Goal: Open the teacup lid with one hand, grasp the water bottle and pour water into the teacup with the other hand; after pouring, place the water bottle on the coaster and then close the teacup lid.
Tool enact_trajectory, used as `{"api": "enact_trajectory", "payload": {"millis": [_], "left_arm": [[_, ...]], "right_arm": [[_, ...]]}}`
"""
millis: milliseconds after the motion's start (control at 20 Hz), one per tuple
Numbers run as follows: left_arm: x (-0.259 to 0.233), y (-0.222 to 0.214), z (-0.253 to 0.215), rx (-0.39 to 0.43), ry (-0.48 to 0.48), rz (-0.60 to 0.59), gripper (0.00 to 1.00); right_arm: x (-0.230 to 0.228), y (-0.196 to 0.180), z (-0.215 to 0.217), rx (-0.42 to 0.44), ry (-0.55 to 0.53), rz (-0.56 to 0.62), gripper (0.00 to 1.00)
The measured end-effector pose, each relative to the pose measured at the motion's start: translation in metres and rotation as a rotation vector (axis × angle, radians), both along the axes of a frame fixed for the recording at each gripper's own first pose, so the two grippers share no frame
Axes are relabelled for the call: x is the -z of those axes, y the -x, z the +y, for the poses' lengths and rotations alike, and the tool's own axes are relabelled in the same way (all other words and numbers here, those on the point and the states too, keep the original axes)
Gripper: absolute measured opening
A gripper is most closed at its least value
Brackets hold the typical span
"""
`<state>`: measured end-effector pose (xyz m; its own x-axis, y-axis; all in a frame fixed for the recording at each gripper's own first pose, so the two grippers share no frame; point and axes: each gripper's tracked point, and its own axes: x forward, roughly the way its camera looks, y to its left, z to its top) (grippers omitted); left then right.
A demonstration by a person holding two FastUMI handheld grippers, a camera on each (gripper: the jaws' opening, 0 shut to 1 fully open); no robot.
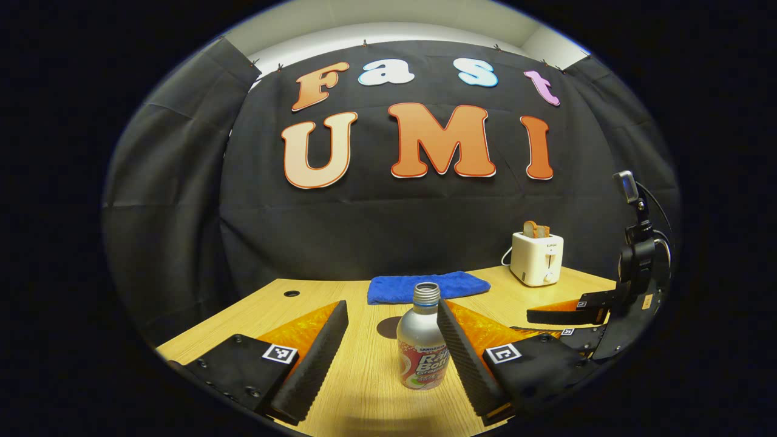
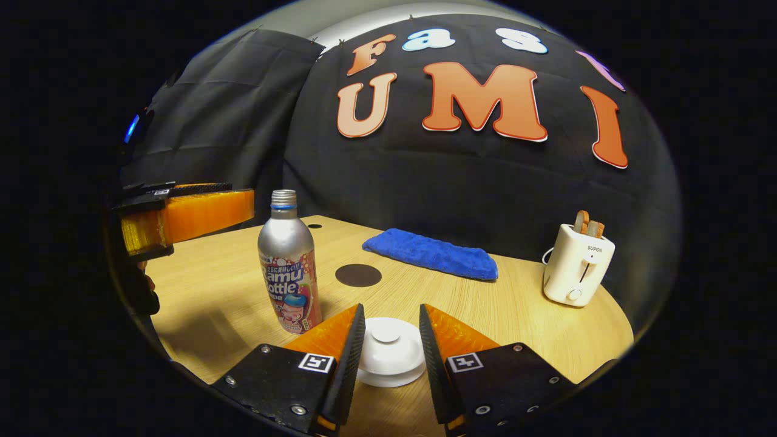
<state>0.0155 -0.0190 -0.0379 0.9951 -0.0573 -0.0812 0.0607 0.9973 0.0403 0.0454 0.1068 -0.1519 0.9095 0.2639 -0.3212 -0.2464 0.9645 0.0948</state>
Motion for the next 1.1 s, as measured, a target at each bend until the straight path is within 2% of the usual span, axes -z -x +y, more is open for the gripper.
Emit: {"api": "enact_trajectory", "payload": {"millis": [350, 450, 600, 650, 700, 750, 950, 1050, 1100], "left_arm": [[0.021, -0.005, -0.007, 0.011, -0.012, 0.043, 0.97], [0.024, -0.007, -0.009, 0.013, -0.012, 0.05, 0.97], [0.028, -0.008, -0.011, 0.018, -0.007, 0.062, 0.97], [0.031, -0.008, -0.012, 0.02, -0.003, 0.071, 1.0], [0.032, -0.009, -0.013, 0.022, -0.003, 0.073, 0.94], [0.034, -0.01, -0.014, 0.022, -0.005, 0.075, 0.97], [0.049, -0.011, -0.02, 0.026, -0.025, 0.1, 0.98], [0.057, -0.015, -0.024, 0.031, -0.019, 0.115, 0.94], [0.063, -0.016, -0.024, 0.031, -0.011, 0.127, 0.97]], "right_arm": [[0.017, -0.009, 0.014, -0.041, -0.025, 0.05, 0.54], [0.017, -0.013, 0.014, -0.038, -0.058, 0.063, 0.41], [0.018, -0.016, 0.012, -0.039, -0.067, 0.074, 0.29], [0.017, -0.014, 0.012, -0.04, -0.06, 0.073, 0.26], [0.017, -0.013, 0.01, -0.041, -0.056, 0.075, 0.25], [0.016, -0.012, 0.01, -0.047, -0.059, 0.073, 0.24], [0.006, -0.011, 0.003, -0.037, -0.085, 0.053, 0.22], [-0.001, -0.01, -0.005, -0.03, -0.085, 0.037, 0.22], [-0.004, -0.009, -0.009, -0.023, -0.086, 0.029, 0.22]]}}
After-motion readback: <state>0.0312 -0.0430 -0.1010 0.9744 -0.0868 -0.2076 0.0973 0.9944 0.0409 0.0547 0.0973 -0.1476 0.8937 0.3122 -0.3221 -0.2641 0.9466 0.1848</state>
